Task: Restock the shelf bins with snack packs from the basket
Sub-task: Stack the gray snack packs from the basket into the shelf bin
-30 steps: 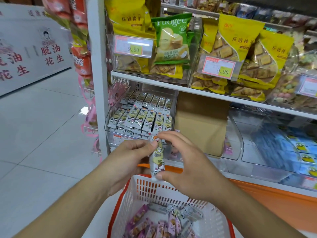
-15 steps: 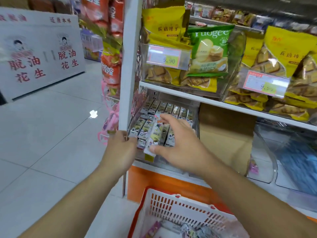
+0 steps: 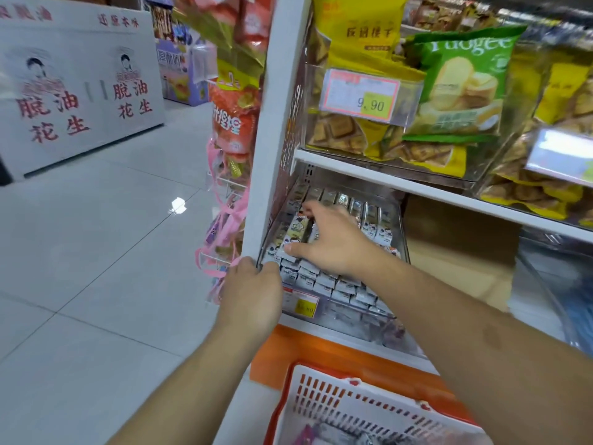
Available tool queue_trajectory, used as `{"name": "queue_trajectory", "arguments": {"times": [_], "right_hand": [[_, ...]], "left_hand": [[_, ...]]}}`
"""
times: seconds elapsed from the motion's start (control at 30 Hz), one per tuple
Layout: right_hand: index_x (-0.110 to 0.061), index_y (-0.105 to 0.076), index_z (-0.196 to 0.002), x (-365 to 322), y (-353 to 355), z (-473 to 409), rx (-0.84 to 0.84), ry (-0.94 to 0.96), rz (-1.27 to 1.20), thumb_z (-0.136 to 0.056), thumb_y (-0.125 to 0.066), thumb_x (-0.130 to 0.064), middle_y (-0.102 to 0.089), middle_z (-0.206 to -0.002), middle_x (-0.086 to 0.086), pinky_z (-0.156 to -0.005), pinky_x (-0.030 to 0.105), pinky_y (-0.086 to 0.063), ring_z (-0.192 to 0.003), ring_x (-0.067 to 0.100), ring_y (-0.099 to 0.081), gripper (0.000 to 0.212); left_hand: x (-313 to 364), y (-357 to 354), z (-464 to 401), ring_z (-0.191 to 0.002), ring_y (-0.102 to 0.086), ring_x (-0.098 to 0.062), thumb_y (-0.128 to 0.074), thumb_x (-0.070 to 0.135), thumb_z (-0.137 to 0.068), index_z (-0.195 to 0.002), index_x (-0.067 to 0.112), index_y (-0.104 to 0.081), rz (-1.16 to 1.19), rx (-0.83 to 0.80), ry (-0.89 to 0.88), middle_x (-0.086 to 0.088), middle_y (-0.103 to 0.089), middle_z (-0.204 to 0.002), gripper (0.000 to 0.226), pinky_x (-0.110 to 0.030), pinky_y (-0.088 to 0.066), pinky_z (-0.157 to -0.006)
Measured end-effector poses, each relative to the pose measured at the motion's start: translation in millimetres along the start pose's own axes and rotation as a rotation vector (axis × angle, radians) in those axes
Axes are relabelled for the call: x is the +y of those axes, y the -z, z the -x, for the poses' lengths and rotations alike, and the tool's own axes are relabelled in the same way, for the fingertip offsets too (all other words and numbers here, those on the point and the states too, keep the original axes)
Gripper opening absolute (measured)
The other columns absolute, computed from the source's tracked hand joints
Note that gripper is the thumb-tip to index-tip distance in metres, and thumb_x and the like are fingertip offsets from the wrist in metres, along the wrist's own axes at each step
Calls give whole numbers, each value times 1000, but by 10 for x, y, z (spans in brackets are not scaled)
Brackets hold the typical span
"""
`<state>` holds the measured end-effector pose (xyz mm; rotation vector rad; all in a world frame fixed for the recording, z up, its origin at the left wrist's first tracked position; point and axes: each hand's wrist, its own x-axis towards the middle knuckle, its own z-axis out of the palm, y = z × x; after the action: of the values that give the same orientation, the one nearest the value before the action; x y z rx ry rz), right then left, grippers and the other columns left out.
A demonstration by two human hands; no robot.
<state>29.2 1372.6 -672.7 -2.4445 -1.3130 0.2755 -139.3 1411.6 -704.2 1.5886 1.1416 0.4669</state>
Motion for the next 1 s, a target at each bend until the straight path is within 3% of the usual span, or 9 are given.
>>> {"name": "queue_trajectory", "arguments": {"times": [0.33,0.4,0.53,0.63,0.73,0.8,0.9,1.0], "right_hand": [[-26,-24,-164,-31,55,113,-34,-11,3,-89,-72,-62,-32,-165,4,-126,48,-26,-157,25,-15,96],[-25,-21,-165,-34,77,142,-29,19,14,-89,-70,-62,-28,-169,3,-127,47,-22,-158,23,-11,98],[-25,-24,-164,2,135,308,32,79,-18,-89,-70,-61,-28,-168,-2,-127,45,-21,-157,18,-12,95],[-27,-33,-160,88,179,602,82,152,-84,-92,-71,-54,-35,-162,-6,-126,41,-24,-153,14,-18,83],[-27,-54,-141,219,183,1046,173,256,-176,-96,-72,-40,-52,-141,-10,-113,25,-33,-137,7,-38,51],[-24,-64,-122,345,114,1363,209,276,-246,-96,-73,-27,-60,-119,-13,-95,13,-37,-115,0,-50,28],[-22,-66,-110,681,-201,1760,110,190,-295,-97,-71,-20,-60,-104,-18,-83,11,-37,-102,-2,-53,15],[-22,-65,-110,1114,-714,2062,-57,10,-321,-100,-68,-21,-61,-107,-11,-79,11,-36,-101,0,-54,11]], "left_hand": [[-1,-5,-1,-117,-52,-29,-45,33,-102,-126,15,-54,6,-1,-13,-7,-56,-127,31,-45,-43,-98],[0,-11,-2,-112,-52,-26,-45,32,-103,-123,17,-52,8,-7,-19,-4,-56,-122,26,-40,-42,-91],[-17,-23,55,-81,-51,-11,-45,30,-104,-114,17,-47,13,11,-20,3,-54,-94,17,-29,-39,-64],[-75,-18,130,-82,-55,-15,-45,30,-104,-114,14,-51,-30,28,-27,-4,-59,-97,20,-30,-39,-61],[-166,-36,233,-83,-58,-25,-46,26,-103,-104,8,-54,-103,10,-30,-8,-61,-97,19,-33,-40,-66],[-269,-113,315,-97,-60,-37,-46,22,-101,-104,4,-59,-199,-60,-40,-14,-63,-103,22,-37,-43,-76],[-552,-359,447,-104,-60,-38,-50,26,-97,-100,9,-63,-350,-186,-4,-17,-67,-110,22,-37,-44,-76],[-1001,-696,523,-112,-59,-38,-46,43,-95,-118,9,-58,-526,-270,47,-17,-62,-122,43,-38,-48,-89]]}}
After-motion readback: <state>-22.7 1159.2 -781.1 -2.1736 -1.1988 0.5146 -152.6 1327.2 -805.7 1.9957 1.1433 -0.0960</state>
